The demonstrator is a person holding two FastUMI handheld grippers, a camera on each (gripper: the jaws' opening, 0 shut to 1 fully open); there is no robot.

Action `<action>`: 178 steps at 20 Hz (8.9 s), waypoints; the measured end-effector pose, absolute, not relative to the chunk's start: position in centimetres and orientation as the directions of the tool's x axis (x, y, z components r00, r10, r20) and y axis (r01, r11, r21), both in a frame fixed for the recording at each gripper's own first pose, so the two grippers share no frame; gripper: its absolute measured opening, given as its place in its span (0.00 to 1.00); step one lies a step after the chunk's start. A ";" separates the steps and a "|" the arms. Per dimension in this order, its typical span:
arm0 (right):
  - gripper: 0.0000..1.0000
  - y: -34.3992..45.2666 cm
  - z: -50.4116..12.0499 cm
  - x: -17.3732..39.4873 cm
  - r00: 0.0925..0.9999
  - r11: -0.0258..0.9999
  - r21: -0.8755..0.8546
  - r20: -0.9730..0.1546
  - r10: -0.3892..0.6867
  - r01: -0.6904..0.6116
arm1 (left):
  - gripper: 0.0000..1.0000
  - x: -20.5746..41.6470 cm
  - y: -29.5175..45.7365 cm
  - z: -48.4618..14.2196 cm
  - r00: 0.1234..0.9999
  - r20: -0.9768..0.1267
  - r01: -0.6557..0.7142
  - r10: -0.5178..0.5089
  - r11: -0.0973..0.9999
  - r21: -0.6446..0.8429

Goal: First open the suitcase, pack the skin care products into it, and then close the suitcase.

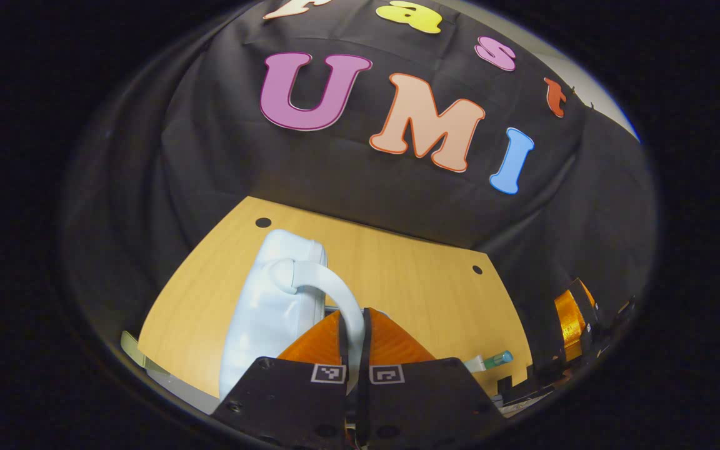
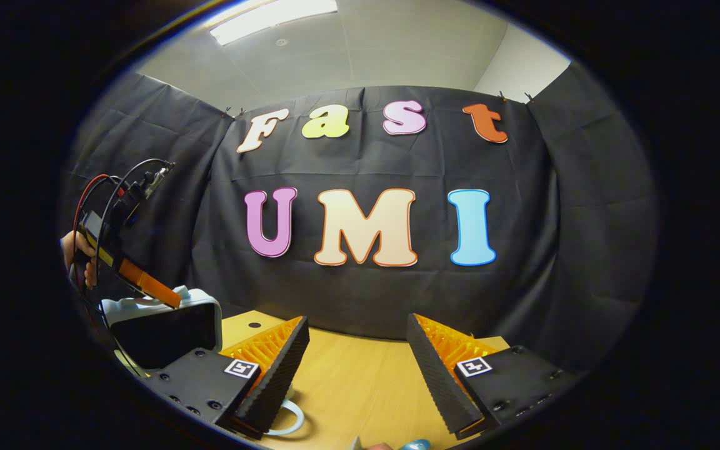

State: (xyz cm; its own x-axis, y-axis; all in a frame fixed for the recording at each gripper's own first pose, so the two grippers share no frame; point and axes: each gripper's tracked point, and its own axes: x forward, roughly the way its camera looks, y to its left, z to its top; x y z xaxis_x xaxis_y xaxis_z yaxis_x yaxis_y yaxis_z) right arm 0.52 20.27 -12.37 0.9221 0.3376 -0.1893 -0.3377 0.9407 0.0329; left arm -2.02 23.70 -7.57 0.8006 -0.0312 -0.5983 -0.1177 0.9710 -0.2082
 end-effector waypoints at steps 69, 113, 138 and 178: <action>0.98 1.9 -11.3 0.7 0.966 0.975 -0.037 -0.150 0.211 -0.219 | 0.95 0.2 -2.1 -21.2 0.870 -0.492 0.003 -0.036 0.998 -0.069; 0.74 6.9 -37.7 -9.8 0.647 0.831 0.054 -0.601 0.470 -0.554 | 0.16 -5.8 2.6 -23.1 0.768 -0.629 -0.202 0.125 0.978 -0.052; 0.46 28.7 -28.4 -13.7 0.276 0.657 0.474 -0.645 0.712 -0.587 | 0.17 -7.1 19.2 -31.8 0.457 -0.883 -0.226 0.108 0.974 0.002; 0.98 39.3 -34.0 -9.6 0.449 0.848 0.284 -0.748 0.488 -0.447 | 0.95 -11.7 59.8 -27.4 0.546 -0.734 -0.623 0.405 0.782 -0.031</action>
